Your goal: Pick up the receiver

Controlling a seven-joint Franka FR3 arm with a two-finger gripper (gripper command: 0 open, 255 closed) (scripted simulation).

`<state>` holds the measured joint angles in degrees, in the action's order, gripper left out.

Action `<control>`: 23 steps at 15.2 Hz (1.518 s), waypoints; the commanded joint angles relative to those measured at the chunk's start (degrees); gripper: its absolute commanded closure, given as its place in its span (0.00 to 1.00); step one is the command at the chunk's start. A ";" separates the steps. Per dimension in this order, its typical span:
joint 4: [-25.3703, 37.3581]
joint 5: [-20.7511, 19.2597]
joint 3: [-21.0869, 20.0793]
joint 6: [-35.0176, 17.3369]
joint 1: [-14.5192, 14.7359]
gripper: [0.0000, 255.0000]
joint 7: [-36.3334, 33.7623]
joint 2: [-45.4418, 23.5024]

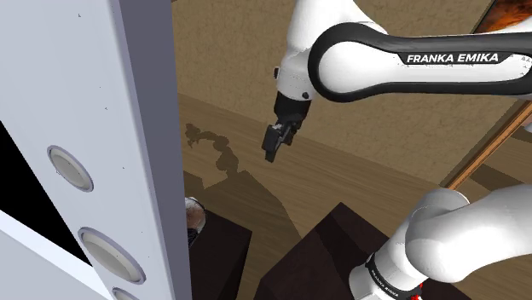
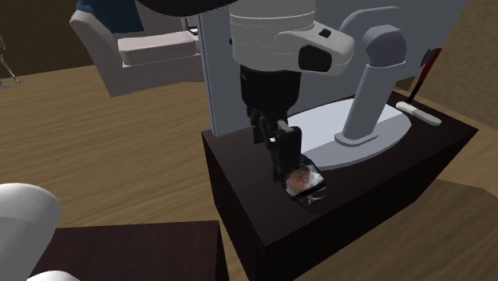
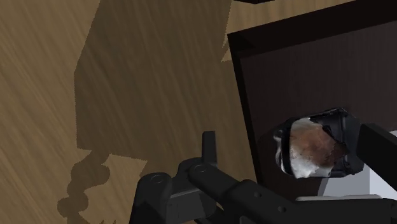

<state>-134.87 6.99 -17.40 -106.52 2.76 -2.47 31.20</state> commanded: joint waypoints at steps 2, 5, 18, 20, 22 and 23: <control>0.71 -0.71 -3.57 -3.65 0.28 0.00 -3.24 -4.62; 2.33 -2.30 -7.29 -6.91 0.35 0.00 -7.10 -10.07; 16.95 -22.34 -17.99 -13.87 3.51 0.00 -29.56 -40.70; 20.37 -26.14 -17.70 -13.47 5.66 0.00 -32.80 -45.89; 24.08 -29.52 -16.95 -12.79 8.21 0.00 -35.52 -50.95; 26.05 -31.06 -16.51 -12.37 9.52 0.00 -36.70 -53.43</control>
<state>-110.15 -22.23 -34.33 -118.71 11.08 -37.70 -19.70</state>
